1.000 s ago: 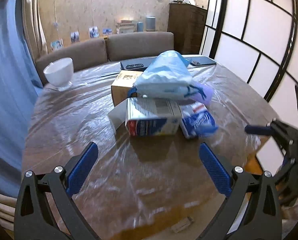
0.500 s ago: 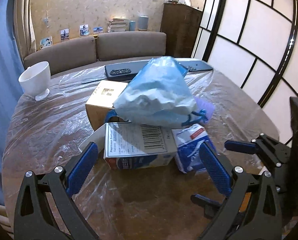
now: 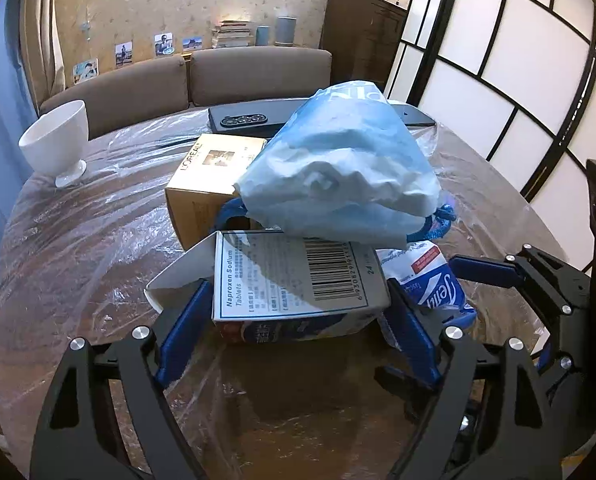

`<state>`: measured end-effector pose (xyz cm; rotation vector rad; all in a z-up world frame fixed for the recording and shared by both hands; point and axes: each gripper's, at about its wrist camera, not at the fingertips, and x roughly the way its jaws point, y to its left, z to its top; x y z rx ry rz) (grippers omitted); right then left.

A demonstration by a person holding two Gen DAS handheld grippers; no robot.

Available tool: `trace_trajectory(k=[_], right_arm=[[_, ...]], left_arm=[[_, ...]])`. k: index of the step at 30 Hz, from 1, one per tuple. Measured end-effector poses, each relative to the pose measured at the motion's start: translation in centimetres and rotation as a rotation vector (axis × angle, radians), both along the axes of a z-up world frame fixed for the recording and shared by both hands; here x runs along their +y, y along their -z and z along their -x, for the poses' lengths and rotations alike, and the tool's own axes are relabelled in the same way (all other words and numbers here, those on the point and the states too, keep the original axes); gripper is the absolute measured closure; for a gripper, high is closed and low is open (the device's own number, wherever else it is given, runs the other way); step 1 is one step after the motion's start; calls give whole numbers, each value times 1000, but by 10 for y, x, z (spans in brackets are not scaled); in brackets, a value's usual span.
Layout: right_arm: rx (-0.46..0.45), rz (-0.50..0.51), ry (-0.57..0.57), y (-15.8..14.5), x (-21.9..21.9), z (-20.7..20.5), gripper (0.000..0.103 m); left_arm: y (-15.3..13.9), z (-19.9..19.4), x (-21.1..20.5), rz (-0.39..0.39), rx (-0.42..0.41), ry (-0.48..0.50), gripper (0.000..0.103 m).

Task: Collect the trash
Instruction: 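Grasp the white medicine box with the left tool while the right tool grasps the Tempo tissue pack, then carry the medicine box and tissue pack with both tools over the white bin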

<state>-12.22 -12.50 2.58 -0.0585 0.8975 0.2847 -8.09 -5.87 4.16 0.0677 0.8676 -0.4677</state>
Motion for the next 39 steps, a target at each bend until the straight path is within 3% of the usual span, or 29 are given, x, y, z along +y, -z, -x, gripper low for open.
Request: trace_trajectory(k=[4, 7, 23, 39], right_arm=[[13, -14, -16, 3, 1, -2, 38], [14, -39, -24, 2, -2, -1, 43], [55, -132, -38, -9, -30, 37, 44], [54, -129, -26, -16, -43, 55, 45]], left_arm=[[-1, 0, 1, 3, -7, -4, 23], [-1, 1, 5, 19, -3, -8, 24], [-8, 27, 39, 31, -3, -76, 24], [-12, 45, 57, 43, -8, -143, 24]])
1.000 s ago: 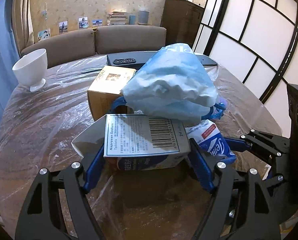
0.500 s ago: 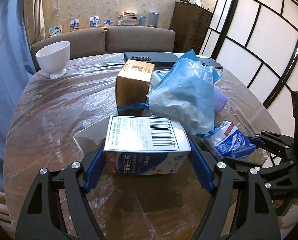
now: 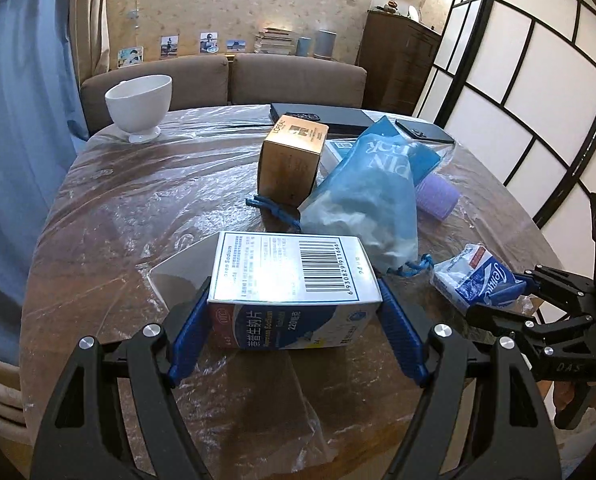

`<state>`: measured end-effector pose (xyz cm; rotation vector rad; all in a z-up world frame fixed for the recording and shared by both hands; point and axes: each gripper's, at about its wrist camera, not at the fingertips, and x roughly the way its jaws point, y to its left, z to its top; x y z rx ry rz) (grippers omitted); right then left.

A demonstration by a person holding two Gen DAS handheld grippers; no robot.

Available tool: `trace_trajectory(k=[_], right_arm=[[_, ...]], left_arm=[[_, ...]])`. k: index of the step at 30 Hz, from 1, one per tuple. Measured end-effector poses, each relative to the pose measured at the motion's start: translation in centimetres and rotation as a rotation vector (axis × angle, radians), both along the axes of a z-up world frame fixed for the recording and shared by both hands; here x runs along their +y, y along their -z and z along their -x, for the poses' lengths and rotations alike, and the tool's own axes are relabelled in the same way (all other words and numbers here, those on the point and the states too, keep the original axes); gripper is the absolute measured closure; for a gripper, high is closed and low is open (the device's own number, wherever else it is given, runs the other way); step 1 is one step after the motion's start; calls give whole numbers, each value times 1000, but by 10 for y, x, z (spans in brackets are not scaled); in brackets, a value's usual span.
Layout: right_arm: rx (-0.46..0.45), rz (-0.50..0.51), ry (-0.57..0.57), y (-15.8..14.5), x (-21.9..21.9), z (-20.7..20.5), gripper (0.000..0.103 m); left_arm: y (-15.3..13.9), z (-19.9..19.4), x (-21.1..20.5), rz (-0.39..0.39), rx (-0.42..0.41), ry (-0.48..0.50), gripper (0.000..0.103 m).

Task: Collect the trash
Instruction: 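Carry the medicine box and tissue pack with both tools over the white bin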

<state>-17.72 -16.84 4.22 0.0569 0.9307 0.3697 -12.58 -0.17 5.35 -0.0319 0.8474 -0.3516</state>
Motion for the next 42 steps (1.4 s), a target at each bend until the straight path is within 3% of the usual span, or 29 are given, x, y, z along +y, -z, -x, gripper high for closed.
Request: trace_trajectory(k=[16, 23, 31, 33, 34, 42], right_arm=[[8, -74, -11, -3, -10, 6, 48], [6, 9, 4, 9, -3, 2, 34], [-43, 89, 16, 17, 10, -5, 28], [-59, 98, 5, 17, 12, -5, 36], [-63, 103, 1, 17, 12, -6, 47], [-41, 37, -18, 6, 3, -1, 52]], left_arm=[[-3, 22, 2, 39, 4, -5, 24], [2, 27, -3, 37, 20, 4, 24], [6, 30, -5, 30, 14, -1, 24], [6, 30, -6, 29, 12, -3, 24], [6, 30, -5, 29, 10, -4, 24], [-2, 36, -3, 37, -5, -6, 25]])
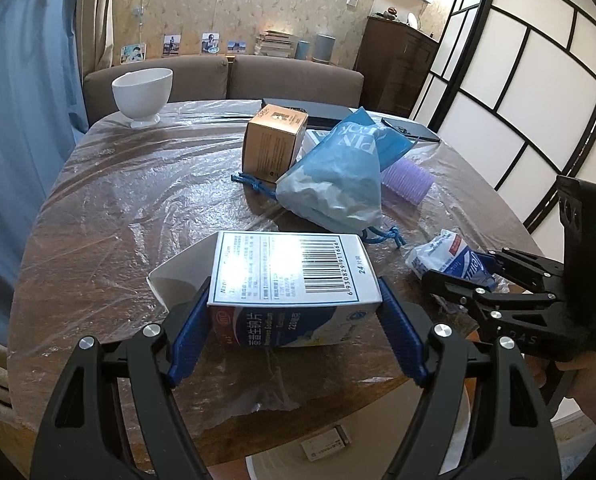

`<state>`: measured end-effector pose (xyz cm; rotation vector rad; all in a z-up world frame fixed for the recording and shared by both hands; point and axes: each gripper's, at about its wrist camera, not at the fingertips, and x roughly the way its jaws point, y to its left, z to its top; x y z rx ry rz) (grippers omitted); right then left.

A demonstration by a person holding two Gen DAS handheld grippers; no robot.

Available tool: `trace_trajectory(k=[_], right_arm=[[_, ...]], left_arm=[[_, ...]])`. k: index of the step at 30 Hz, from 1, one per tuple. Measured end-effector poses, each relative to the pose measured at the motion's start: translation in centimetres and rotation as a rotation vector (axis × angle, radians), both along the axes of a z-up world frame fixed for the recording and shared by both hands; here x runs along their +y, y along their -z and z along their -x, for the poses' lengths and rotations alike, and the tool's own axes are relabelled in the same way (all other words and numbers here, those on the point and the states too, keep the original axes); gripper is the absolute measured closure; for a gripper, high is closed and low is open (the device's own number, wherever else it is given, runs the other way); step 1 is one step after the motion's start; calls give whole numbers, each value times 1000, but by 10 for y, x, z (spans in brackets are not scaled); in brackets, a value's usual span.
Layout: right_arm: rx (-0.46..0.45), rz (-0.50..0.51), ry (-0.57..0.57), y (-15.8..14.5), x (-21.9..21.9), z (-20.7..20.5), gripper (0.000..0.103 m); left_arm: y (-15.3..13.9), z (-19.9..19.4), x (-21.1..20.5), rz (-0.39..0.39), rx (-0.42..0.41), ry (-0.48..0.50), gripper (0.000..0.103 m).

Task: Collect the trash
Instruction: 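Carry the medicine box and tissue pack with both tools over the white bin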

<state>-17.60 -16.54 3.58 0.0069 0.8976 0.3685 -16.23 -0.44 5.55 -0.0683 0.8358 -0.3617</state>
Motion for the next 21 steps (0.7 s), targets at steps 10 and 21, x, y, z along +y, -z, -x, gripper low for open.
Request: trace_trajectory(k=[10, 21], right_arm=[[-5, -26, -48, -18, -1, 22, 52], [20, -6, -57, -18, -5, 44, 52]], left_arm=[[-9, 10, 0, 8, -2, 15, 24], [-11, 30, -5, 5, 12, 36, 24]])
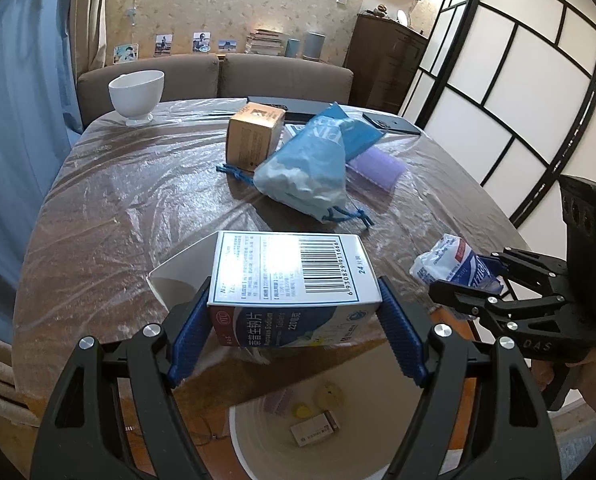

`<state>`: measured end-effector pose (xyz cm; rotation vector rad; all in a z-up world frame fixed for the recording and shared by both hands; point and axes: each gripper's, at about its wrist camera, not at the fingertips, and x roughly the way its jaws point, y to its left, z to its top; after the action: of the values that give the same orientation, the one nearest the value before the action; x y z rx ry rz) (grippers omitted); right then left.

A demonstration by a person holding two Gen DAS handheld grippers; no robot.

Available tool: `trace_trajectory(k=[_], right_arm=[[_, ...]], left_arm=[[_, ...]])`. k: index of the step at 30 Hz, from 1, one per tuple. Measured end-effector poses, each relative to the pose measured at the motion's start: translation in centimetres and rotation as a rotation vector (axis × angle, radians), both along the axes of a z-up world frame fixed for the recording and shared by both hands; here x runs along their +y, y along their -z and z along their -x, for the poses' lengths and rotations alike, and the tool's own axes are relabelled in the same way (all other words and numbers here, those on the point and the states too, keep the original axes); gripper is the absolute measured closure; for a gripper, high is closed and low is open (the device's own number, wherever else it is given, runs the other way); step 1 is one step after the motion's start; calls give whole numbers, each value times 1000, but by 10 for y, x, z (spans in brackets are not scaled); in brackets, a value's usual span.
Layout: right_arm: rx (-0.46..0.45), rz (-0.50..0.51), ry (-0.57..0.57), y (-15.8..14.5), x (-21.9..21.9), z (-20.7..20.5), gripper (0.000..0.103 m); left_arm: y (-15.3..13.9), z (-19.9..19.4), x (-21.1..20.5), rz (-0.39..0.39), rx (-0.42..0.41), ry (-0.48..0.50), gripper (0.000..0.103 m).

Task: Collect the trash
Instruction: 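Carry the medicine box and tissue pack with both tools over the white bin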

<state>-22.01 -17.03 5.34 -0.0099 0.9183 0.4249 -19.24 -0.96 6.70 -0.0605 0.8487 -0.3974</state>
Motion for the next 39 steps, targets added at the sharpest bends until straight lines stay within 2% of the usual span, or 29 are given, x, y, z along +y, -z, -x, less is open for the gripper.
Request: trace_trajectory(k=[18, 27, 39], right_arm=[[46, -22, -26, 1, -4, 29, 52], [74, -18, -23, 7, -11, 38, 52], [99, -17, -36, 14, -14, 43, 52]], left_arm=[[-2, 33, -13, 7, 29, 53, 24], [6, 50, -25, -9, 63, 107, 24], [13, 62, -35, -20, 89, 131, 25]])
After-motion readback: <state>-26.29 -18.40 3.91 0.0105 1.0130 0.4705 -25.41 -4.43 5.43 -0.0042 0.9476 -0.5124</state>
